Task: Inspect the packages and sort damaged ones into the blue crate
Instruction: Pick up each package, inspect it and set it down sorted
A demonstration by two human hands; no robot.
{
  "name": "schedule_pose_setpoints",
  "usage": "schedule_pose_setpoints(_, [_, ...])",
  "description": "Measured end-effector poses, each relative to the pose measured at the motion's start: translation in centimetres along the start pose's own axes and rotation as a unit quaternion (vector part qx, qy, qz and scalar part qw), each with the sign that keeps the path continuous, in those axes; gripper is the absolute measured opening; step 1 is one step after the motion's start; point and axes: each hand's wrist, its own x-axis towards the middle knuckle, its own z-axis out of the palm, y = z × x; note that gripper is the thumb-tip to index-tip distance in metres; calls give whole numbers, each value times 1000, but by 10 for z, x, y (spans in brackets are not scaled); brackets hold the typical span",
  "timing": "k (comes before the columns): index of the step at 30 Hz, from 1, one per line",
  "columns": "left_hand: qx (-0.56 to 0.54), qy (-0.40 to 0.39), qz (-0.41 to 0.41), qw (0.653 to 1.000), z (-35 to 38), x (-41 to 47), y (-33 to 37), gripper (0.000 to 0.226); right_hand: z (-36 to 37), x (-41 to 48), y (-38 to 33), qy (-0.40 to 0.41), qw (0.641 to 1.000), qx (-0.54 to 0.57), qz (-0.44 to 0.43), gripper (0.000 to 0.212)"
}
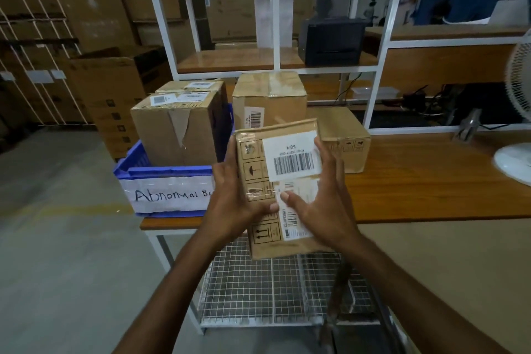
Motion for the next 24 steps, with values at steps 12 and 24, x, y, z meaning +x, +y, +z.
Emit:
schedule_pose_setpoints(12, [188, -85, 5, 978, 4, -23, -17, 84, -22, -35, 33, -127, 978, -168, 0, 106])
schedule_pose_setpoints(24, [287, -130, 9, 949, 32, -18, -24, 69, 1, -24, 18, -241, 929, -271, -80, 61])
